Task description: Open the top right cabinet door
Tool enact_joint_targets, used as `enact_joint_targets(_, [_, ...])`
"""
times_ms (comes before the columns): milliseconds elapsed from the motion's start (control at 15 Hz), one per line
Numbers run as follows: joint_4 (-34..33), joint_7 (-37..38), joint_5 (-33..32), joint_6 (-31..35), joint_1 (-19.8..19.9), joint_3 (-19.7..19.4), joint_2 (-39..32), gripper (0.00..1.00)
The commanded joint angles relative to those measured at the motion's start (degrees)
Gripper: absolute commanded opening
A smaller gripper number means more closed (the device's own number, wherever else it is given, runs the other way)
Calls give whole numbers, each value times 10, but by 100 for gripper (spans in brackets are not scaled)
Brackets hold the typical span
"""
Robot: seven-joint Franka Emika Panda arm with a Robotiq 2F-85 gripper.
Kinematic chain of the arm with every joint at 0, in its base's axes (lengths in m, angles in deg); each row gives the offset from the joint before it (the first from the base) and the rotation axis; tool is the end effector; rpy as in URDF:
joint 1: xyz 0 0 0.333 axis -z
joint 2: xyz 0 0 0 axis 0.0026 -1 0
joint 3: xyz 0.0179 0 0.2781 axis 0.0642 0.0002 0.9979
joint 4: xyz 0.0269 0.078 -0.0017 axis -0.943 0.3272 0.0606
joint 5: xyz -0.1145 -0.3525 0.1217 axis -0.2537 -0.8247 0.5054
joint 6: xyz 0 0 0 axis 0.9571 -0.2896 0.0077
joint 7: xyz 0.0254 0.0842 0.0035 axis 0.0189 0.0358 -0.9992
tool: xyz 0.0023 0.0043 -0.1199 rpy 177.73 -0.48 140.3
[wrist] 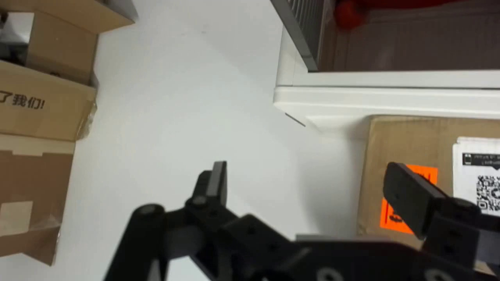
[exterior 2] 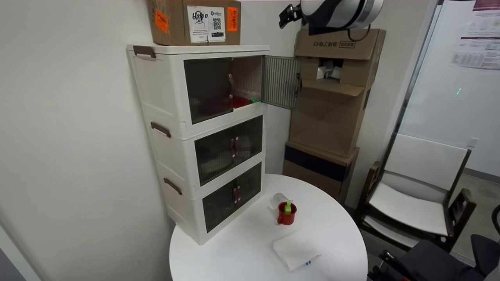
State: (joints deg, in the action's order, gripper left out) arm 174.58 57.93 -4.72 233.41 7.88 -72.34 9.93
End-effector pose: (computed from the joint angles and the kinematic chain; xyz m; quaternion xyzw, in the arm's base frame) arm 0.5762 -0.0951 0.6207 0.8265 -0.0005 0.5556 0.0902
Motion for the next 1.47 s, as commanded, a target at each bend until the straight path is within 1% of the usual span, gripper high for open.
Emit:
enact_joint_targets(0, [35, -35, 59, -2, -53, 4, 32, 100])
enact_joint_targets(67, [40, -63, 114, -15, -94, -4, 32, 100])
enact_joint_targets(133, [43, -76, 150, -18, -117, -5, 29, 100])
enact_joint_targets(333, [51, -151, 298, -39, -209, -18, 20, 100])
enact_joint_targets(467, [58, -207, 395, -83, -256, -37, 28, 100])
enact_joint_targets(533, [62, -237, 444, -111, -265, -44, 28, 100])
enact_joint_targets(600, [72, -265, 491, -138, -266, -51, 26, 100])
enact_joint_targets(733, [92, -301, 553, -204, -261, -68, 25, 100])
enact_joint_targets(800, [103, -300, 556, -243, -250, -76, 24, 100])
enact_joint_targets(1000, [130, -281, 515, -317, -223, -102, 24, 100])
enact_joint_targets(1067, [136, -276, 500, -342, -174, -69, 23, 100])
enact_joint_targets(1200, [152, -256, 437, -374, -143, -63, 21, 100])
enact_joint_targets(1333, [165, -234, 364, -390, -116, -54, 13, 100])
enact_joint_targets(1400, [171, -224, 340, -392, -108, -51, 9, 100])
